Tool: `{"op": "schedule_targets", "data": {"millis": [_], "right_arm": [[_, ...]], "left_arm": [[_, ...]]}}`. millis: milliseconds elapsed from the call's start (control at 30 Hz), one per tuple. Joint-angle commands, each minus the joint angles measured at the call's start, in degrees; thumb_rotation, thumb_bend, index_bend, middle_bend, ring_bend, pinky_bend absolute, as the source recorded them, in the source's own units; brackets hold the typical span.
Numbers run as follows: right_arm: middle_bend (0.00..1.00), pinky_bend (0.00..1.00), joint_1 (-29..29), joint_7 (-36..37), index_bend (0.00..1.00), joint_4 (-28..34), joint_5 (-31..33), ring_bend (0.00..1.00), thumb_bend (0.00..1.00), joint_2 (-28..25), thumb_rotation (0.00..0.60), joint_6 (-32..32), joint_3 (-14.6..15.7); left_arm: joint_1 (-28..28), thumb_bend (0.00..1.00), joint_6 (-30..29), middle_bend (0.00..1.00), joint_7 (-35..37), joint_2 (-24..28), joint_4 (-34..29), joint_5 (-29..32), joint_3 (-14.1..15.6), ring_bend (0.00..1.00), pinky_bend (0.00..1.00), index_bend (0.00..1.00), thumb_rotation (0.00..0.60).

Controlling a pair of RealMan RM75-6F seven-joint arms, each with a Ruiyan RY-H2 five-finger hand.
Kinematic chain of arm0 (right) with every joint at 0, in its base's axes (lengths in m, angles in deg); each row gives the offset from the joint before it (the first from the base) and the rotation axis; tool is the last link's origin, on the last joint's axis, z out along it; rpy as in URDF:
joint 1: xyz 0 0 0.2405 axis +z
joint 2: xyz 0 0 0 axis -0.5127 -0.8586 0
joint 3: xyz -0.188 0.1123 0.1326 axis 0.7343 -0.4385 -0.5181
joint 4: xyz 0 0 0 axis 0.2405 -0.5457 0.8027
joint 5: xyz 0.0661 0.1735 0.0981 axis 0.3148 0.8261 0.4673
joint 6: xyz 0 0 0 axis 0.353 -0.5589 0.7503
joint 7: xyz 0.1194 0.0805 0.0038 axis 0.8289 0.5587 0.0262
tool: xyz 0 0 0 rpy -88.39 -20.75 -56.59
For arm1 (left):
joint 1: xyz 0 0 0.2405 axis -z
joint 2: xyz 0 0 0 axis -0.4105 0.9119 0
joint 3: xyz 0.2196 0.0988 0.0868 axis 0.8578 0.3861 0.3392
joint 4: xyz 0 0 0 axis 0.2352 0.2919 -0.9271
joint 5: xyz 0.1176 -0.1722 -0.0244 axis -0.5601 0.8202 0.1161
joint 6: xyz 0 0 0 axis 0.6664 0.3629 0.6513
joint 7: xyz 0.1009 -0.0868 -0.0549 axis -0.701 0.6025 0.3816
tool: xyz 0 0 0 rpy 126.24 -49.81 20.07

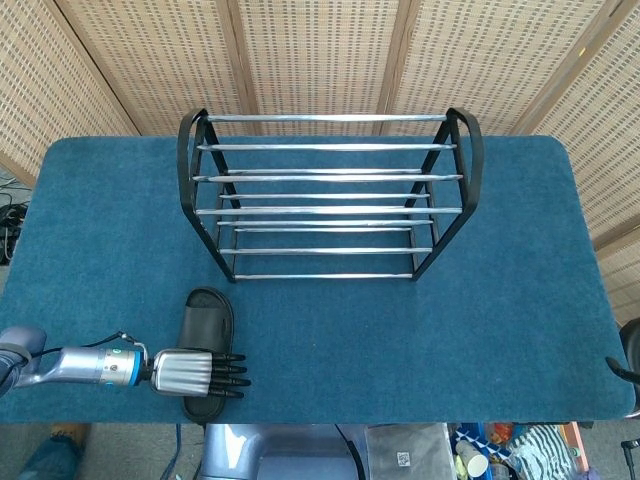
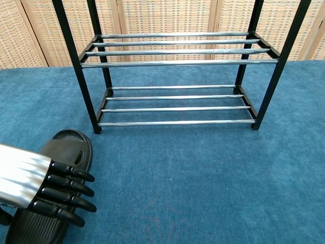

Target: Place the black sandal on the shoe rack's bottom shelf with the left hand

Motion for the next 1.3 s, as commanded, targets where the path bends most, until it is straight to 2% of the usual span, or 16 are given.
{"op": "schedule_targets", "data": {"millis": [33, 300, 533, 633, 700, 733, 800, 900, 1000, 1100, 1300], "right_arm": [[0.00, 0.00, 0.01, -0.02, 0.00, 0.10, 0.10, 0.00, 0.00, -0.09, 0.600, 0.16, 0.04], [0.00, 0.00, 0.05, -0.37, 0.00, 0.39, 0.22, 0.00, 0.00, -0.20, 0.600, 0.35, 0.15], [0.00, 0.00, 0.10, -0.41, 0.00, 0.48, 0.51, 0.00, 0.00, -0.27, 0.600, 0.57, 0.11], [0.00, 0.00, 0.14, -0.23, 0.00, 0.49, 0.55, 0.00, 0.00, -0.33, 0.600, 0.70, 0.10], [0.00, 0.00, 0.14, -0.06, 0.00, 0.49, 0.54, 0.00, 0.00, -0.37, 0.600, 0.77, 0.12], [0.00, 0.00, 0.14, -0.02, 0.00, 0.44, 0.55, 0.00, 0.00, -0.37, 0.600, 0.81, 0.14], [0.00, 0.00, 0.15, 0.02, 0.00, 0.38, 0.53, 0.00, 0.00, -0.35, 0.600, 0.84, 0.16], [0.00, 0.00, 0.15, 0.15, 0.00, 0.39, 0.39, 0.00, 0.00, -0.35, 0.600, 0.80, 0.21], [0.00, 0.00, 0.16, 0.19, 0.00, 0.45, 0.28, 0.00, 0.00, -0.37, 0.600, 0.81, 0.26], [0.00, 0.00, 0.19, 0.28, 0.00, 0.55, 0.25, 0.00, 0.00, -0.45, 0.600, 0.94, 0.31], [0.00, 0.00, 0.24, 0.49, 0.00, 0.72, 0.16, 0.00, 0.00, -0.61, 0.600, 1.15, 0.40]], "left_arm": [[0.69, 0.17, 0.99, 0.00, -1.02, 0.73, -1.25, 0.53, 0.75, 0.00, 0.00, 0.00, 0.600], [1.98, 0.17, 2.95, 0.00, -2.41, 1.52, -3.63, 1.74, 1.71, 0.00, 0.00, 0.00, 0.600], [2.72, 0.17, 5.00, 0.00, -2.40, 0.10, -3.43, 2.56, 2.58, 0.00, 0.00, 0.00, 0.600], [2.83, 0.17, 4.69, 0.00, -1.93, -0.64, -2.90, 2.82, 2.97, 0.00, 0.05, 0.00, 0.600], [2.69, 0.17, 4.06, 0.04, -1.57, -0.98, -2.64, 3.17, 3.00, 0.05, 0.13, 0.01, 0.600], [2.55, 0.17, 3.46, 0.07, -1.43, -1.22, -2.35, 3.35, 2.99, 0.09, 0.17, 0.04, 0.600], [2.37, 0.17, 2.67, 0.22, -1.40, -1.55, -1.76, 3.42, 3.03, 0.22, 0.29, 0.18, 0.600], [1.75, 0.17, 0.42, 0.49, -3.65, -2.48, 0.32, 2.62, 3.06, 0.46, 0.52, 0.50, 0.600], [0.79, 0.17, -1.67, 0.60, -4.79, -3.28, 1.91, 2.54, 3.10, 0.56, 0.59, 0.65, 0.600], [0.58, 0.17, -3.25, 0.64, -6.06, -3.53, 2.95, 2.46, 2.89, 0.59, 0.60, 0.69, 0.600], [2.21, 0.17, -4.86, 0.64, -12.38, -1.85, 0.87, 1.24, 1.81, 0.59, 0.60, 0.69, 0.600]]}}
